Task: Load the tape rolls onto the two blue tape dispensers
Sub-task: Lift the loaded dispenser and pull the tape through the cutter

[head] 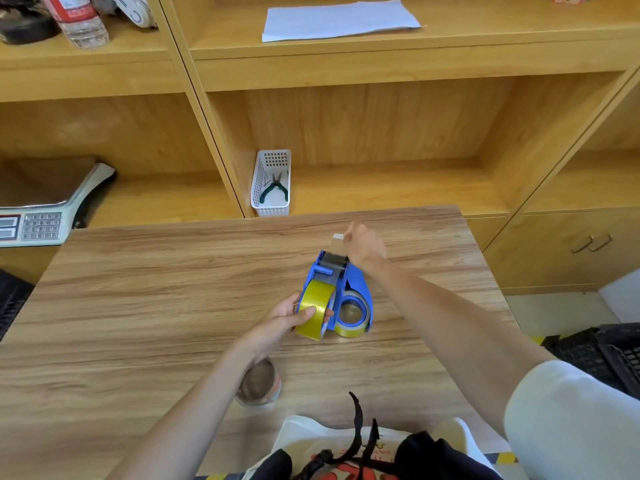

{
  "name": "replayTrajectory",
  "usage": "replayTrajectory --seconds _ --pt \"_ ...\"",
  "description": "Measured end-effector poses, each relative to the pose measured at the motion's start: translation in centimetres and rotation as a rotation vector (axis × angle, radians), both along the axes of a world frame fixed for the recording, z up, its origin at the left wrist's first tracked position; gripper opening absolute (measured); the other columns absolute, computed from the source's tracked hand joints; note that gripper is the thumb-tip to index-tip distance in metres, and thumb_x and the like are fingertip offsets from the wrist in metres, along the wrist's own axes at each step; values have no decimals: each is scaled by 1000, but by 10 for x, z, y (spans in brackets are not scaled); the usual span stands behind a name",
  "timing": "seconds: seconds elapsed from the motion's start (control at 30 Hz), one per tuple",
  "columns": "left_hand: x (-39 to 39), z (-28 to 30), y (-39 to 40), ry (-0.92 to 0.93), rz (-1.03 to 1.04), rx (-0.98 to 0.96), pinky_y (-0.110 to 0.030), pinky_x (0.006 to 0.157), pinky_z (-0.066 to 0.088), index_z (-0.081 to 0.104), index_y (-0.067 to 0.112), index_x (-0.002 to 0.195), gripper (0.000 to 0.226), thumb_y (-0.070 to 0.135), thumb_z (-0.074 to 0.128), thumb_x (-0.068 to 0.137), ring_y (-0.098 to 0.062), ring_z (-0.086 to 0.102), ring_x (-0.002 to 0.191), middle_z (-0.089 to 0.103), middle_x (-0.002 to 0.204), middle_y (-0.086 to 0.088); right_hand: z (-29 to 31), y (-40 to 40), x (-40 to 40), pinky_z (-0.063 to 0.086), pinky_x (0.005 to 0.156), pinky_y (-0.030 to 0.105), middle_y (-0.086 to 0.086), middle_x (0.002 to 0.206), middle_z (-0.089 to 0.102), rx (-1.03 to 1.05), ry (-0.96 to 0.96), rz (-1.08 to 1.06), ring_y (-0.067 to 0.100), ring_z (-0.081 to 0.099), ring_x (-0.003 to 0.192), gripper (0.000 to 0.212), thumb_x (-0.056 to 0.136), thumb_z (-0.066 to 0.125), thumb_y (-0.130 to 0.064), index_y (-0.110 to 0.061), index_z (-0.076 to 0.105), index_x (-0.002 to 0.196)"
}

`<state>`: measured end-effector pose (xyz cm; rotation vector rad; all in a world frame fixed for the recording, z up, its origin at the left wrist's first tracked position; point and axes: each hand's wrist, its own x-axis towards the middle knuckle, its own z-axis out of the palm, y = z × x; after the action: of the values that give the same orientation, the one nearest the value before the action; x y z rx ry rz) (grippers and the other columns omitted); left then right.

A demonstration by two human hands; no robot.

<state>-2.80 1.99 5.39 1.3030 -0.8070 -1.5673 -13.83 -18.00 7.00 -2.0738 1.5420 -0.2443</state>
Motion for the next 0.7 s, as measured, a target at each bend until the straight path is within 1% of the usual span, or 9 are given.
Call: replayTrajectory --seconds 0.1,0.17,0.23,0.27,0.3,0.37,0.47,0.57,0.7 --pt "-3 6 -3 66 139 59 -30 67 57 56 3 117 32 15 58 88 -18 70 74 74 83 -10 1 -7 -2 52 62 35 10 80 65 175 -97 -5 26 62 72 17 94 45 -15 -8 59 88" --pt "-5 7 -3 -1 260 102 -28 63 55 60 5 107 25 25 53 94 -15 67 64 72 72 -7 1 -10 -5 47 50 28 8 72 66 401 -200 -42 19 65 62 16 92 55 -16 -9 58 78" --pt "-4 7 -1 -82 362 130 -29 67 52 69 11 90 35 41 51 94 -16 65 63 70 70 -6 1 -10 -9 39 39 20 10 74 69 607 -271 -92 12 67 54 9 91 61 -15 -5 62 90" --pt "-4 7 -1 -122 396 124 -30 67 50 70 13 80 39 46 51 93 -17 64 62 69 68 -7 1 -8 -10 40 38 18 11 78 70 688 -286 -121 9 67 53 12 92 61 -14 -4 61 97" --pt "-5 8 -1 -149 428 110 -28 64 50 70 14 73 42 47 52 93 -17 63 60 68 66 -7 1 -6 -10 44 43 17 9 82 70 771 -286 -152 8 66 55 11 92 61 -14 -5 61 98" --pt "-6 10 -2 -188 470 76 -23 57 50 67 11 70 42 43 54 93 -16 61 55 65 60 -6 2 -1 -12 49 57 18 4 84 68 959 -322 -216 10 65 66 9 93 58 -12 -9 61 85" --pt "-5 11 -6 -209 491 40 -23 56 49 65 3 72 40 38 60 91 -17 59 53 64 56 -6 -3 6 -13 50 58 23 3 80 68 1155 -493 -366 15 63 72 16 94 56 -14 -12 59 78" --pt "-8 9 -7 -207 515 45 -19 52 50 62 7 66 36 32 61 92 -12 58 47 64 51 -2 -11 16 -11 46 64 27 1 79 67 1287 -665 -483 19 59 71 20 95 51 -17 -12 58 77" --pt "-9 7 -7 -204 536 37 -19 50 47 60 8 62 38 29 59 93 -12 56 45 62 50 -3 -17 30 -7 46 77 33 0 82 65 1344 -757 -490 20 59 77 21 94 49 -19 -13 61 79"
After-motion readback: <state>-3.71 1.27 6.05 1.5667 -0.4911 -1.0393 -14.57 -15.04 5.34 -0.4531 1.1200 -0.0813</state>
